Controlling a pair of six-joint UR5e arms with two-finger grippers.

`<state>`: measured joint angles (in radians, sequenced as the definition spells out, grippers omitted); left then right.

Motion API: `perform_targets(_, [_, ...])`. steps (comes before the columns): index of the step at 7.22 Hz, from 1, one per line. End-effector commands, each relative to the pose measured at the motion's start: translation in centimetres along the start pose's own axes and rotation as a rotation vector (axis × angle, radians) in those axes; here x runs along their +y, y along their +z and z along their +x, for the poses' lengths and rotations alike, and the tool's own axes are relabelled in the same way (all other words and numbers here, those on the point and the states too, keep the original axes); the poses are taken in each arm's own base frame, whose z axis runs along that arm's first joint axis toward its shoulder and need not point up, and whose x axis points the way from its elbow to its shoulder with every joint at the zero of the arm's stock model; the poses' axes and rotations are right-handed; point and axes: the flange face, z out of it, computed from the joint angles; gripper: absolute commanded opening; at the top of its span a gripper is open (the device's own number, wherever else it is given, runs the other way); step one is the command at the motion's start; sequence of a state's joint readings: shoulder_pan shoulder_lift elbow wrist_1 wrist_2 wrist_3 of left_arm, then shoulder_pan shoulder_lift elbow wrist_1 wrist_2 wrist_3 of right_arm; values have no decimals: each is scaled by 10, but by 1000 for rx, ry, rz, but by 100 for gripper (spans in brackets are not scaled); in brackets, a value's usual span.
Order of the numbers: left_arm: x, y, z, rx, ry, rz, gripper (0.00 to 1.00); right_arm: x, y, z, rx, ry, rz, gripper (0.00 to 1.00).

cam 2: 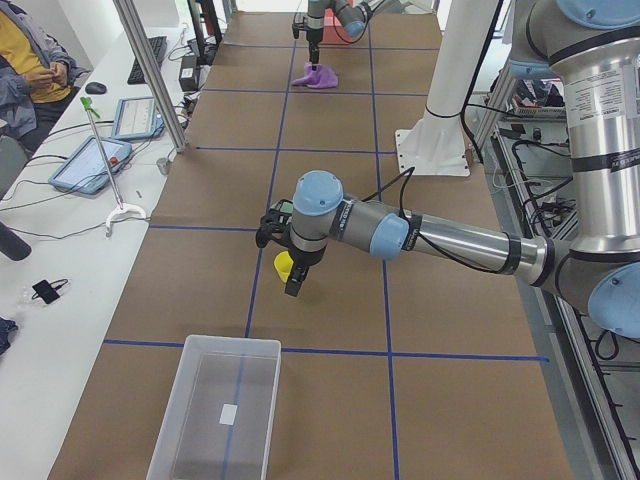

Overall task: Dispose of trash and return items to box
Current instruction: 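Reach the right gripper down and pinch the lavender cloth's raised corner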

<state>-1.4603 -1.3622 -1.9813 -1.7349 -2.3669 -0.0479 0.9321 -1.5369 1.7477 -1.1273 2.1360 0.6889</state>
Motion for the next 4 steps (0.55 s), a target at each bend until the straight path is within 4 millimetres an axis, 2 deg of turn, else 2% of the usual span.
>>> perform_targets(1, [0, 0, 0, 0, -1, 0, 98, -1, 1, -2, -6, -10, -3, 0])
perform_targets(2, [0, -1, 1, 0, 0, 3, 98, 1, -4, -3, -14, -16, -1, 0])
perform_targets(3, [-1, -1, 2, 1, -11, 4, 98, -3, -40, 3, -79, 3, 10, 0])
perform_targets(4, [-4, -1, 3, 2, -31, 5, 98, -15, -102, 49, -180, 50, 39, 0])
